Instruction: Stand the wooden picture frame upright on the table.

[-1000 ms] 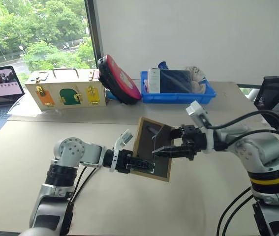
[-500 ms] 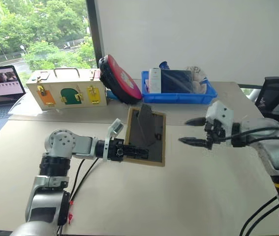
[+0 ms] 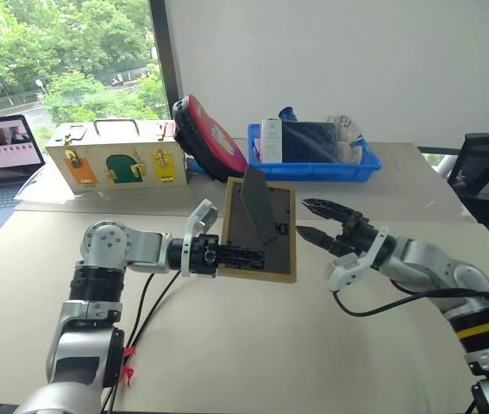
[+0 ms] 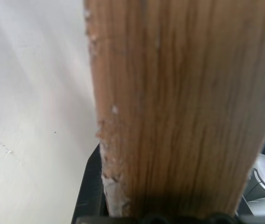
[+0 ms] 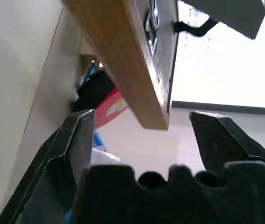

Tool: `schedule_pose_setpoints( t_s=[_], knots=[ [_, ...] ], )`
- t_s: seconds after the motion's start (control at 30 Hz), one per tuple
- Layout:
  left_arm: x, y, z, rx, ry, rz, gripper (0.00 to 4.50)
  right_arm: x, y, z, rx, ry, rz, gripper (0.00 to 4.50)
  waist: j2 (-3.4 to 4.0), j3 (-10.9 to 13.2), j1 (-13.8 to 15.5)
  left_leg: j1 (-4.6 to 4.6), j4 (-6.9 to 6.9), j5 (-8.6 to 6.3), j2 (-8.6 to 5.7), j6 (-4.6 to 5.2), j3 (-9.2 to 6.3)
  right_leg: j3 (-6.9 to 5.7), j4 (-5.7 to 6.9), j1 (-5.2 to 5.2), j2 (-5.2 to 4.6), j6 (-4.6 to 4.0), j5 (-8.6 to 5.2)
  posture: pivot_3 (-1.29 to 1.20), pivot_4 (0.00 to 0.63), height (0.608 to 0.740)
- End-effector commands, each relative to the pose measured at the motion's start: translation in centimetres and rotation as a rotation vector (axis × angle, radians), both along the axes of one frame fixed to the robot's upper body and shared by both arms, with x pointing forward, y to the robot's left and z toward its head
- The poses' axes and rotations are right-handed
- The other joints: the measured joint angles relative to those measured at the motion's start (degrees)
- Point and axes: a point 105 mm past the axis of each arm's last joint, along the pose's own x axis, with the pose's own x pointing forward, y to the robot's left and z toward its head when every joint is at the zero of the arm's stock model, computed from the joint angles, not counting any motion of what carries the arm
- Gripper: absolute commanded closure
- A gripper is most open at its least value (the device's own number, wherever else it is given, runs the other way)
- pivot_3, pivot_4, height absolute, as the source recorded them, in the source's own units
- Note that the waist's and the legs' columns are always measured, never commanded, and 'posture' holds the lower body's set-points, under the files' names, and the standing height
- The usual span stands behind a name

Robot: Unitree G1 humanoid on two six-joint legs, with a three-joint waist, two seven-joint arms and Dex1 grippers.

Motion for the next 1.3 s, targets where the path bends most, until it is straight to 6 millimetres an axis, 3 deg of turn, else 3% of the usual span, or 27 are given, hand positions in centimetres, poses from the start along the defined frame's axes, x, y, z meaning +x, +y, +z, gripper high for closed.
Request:
schedule_pose_setpoints(
  t_s=[0.03, 0.23, 0.33, 0.47, 0.57, 0.63, 0.67, 0.73, 0.9, 1.03, 1.1, 1.17, 1.3],
  knots=[
    [-0.6, -0.7, 0.9, 0.028, -0.064, -0.042, 3.76, -0.4, 1.4, 1.7, 0.021, -0.121, 0.07, 0.73, 0.0, 0.0, -0.02, 0.0, 0.0, 0.01, -0.01, 0.0, 0.0, 0.0, 0.01, 0.0, -0.01, 0.0, 0.0, 0.0, 0.15, 0.717],
    [-1.0, -0.9, -0.1, 0.072, -0.064, -0.054, 3.76, -0.7, 2.9, 2.5, 0.065, -0.165, 0.13, 0.73, 0.0, 0.0, 0.01, 0.01, 0.0, 0.01, -0.05, -0.01, -0.08, -0.06, 0.0, 0.08, -0.05, 0.0, 0.0, 0.0, 0.15, 0.717],
    [-0.9, -0.7, 0.1, 0.071, -0.074, -0.048, 3.76, -0.6, 2.5, 2.3, 0.071, -0.15, 0.133, 1.38, 0.0, 0.0, 0.01, 0.01, 0.02, 0.02, -0.12, 0.01, -0.15, -0.13, 0.0, 0.13, -0.12, 0.0, 0.0, 0.0, 0.15, 0.717],
    [-1.0, -0.4, -0.1, 0.104, -0.119, -0.033, 3.76, -0.7, 2.2, 2.7, 0.093, -0.168, 0.137, 2.74, 0.0, 0.0, -0.01, 0.02, 0.0, 0.03, -0.25, 0.04, -0.22, -0.18, 0.0, 0.18, -0.24, 0.02, -0.01, 0.0, 0.15, 0.717],
    [-0.9, -0.3, -0.2, 0.098, -0.144, -0.019, 3.76, -0.8, 2.1, 2.8, 0.104, -0.182, 0.141, 3.01, 0.0, 0.0, -0.12, 0.03, 0.0, 0.04, -0.26, 0.04, -0.31, -0.25, 0.0, 0.24, -0.24, 0.03, -0.02, 0.0, 0.15, 0.717],
    [-0.6, -0.2, -0.2, 0.087, -0.153, -0.001, 2.76, -0.8, 2.0, 2.7, 0.104, -0.183, 0.143, 3.01, 0.0, 0.0, -0.12, 0.05, 0.01, 0.05, -0.27, 0.05, -0.35, -0.28, 0.0, 0.28, -0.24, 0.03, -0.02, 0.0, 0.15, 0.717],
    [-0.7, 0.0, -0.1, 0.085, -0.164, 0.001, 2.59, -0.8, 2.0, 2.7, 0.104, -0.182, 0.144, 3.04, 0.0, 0.0, -0.12, 0.04, 0.03, 0.06, -0.28, 0.06, -0.37, -0.29, 0.0, 0.3, -0.24, 0.03, -0.01, 0.0, 0.15, 0.717],
    [-0.8, 0.5, 0.2, 0.071, -0.176, 0.004, 1.81, -0.8, 1.8, 2.7, 0.105, -0.185, 0.143, 3.27, 0.0, 0.0, -0.13, 0.05, 0.03, 0.08, -0.32, 0.07, -0.39, -0.3, 0.0, 0.32, -0.28, 0.03, -0.01, 0.0, 0.15, 0.717],
    [-1.2, 3.4, 1.7, 0.02, -0.206, 0.045, 0.02, -0.6, 1.3, 2.9, 0.103, -0.193, 0.136, 3.27, 0.0, 0.0, -0.62, 0.06, 0.0, 0.08, -0.33, 0.08, -0.46, -0.33, 0.02, 0.33, -0.28, 0.03, -0.02, 0.0, 0.15, 0.717],
    [-1.0, 6.5, 3.4, -0.014, -0.361, 0.167, 0.0, -0.3, 0.8, 3.2, 0.115, -0.182, 0.122, 3.27, 0.01, 0.0, -0.57, 0.08, -0.03, 0.09, -0.33, 0.07, -0.49, -0.33, 0.03, 0.32, -0.28, 0.02, -0.02, 0.0, 0.15, 0.717],
    [-1.7, 7.7, 5.3, -0.109, -0.49, 0.207, 0.0, -0.1, 0.5, 3.1, 0.119, -0.158, 0.116, 3.27, 0.01, 0.01, -0.43, 0.08, 0.0, 0.09, -0.33, 0.07, -0.49, -0.35, 0.02, 0.34, -0.29, 0.02, -0.02, 0.0, 0.15, 0.717],
    [-3.1, 8.4, 6.9, -0.182, -0.589, 0.203, 0.0, 0.3, 0.2, 2.7, 0.121, -0.107, 0.111, 3.27, 0.01, 0.01, -0.35, 0.07, 0.02, 0.09, -0.35, 0.07, -0.49, -0.37, 0.02, 0.37, -0.33, 0.02, -0.02, 0.0, 0.15, 0.717],
    [-3.8, 8.9, 7.7, -0.112, -0.896, 0.279, 0.0, 1.6, -0.2, 1.5, 0.191, 0.135, 0.11, 3.27, 0.0, 0.01, -0.26, 0.06, 0.02, 0.09, -0.35, 0.08, -0.52, -0.43, -0.02, 0.43, -0.35, 0.02, -0.02, 0.0, 0.15, 0.717]
  ],
)
